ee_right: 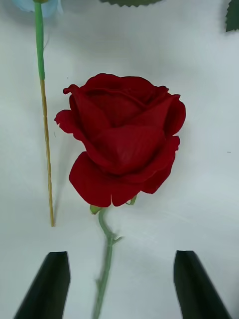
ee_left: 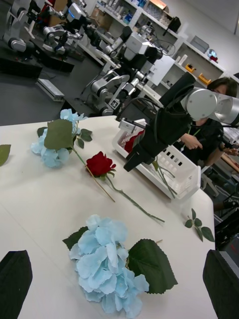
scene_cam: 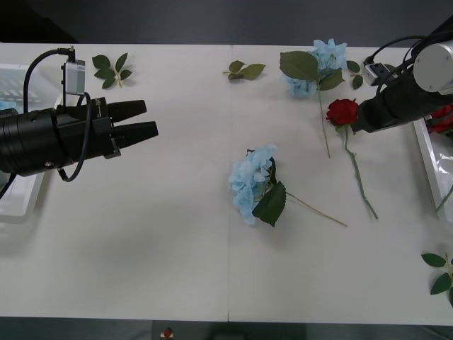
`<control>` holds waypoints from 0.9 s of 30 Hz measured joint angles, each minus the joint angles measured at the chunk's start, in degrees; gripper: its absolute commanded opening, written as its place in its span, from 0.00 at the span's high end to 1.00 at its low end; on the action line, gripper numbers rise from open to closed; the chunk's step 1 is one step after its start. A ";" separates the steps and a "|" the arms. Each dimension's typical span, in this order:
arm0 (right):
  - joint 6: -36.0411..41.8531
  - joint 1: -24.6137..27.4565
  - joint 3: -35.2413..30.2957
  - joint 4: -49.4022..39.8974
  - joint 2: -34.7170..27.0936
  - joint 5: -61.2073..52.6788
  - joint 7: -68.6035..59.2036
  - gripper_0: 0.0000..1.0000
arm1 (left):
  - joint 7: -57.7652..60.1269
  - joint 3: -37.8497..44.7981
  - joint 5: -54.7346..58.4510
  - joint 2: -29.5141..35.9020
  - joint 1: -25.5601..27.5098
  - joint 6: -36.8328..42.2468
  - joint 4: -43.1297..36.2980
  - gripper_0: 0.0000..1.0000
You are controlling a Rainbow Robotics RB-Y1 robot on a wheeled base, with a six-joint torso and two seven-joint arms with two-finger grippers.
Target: Put the red flowers into the right box and the blue flowers into the left box
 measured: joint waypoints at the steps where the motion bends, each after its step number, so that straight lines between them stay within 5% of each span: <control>1: 0.04 0.00 0.00 0.07 0.01 0.29 0.00 0.10 | 0.00 0.00 0.00 0.00 0.00 0.00 0.00 0.00; 7: -0.08 0.00 0.68 1.78 0.60 1.33 -0.05 0.10 | 0.00 0.00 0.00 0.00 0.01 0.00 0.00 0.00; 16: -4.54 -0.47 10.78 1.78 1.92 5.81 -9.75 0.10 | 0.00 0.00 0.00 0.00 0.07 0.00 0.00 0.00; 27: -6.41 -0.47 10.16 4.46 6.43 6.94 -10.00 0.10 | 0.00 0.00 0.00 0.00 0.39 0.00 0.00 0.00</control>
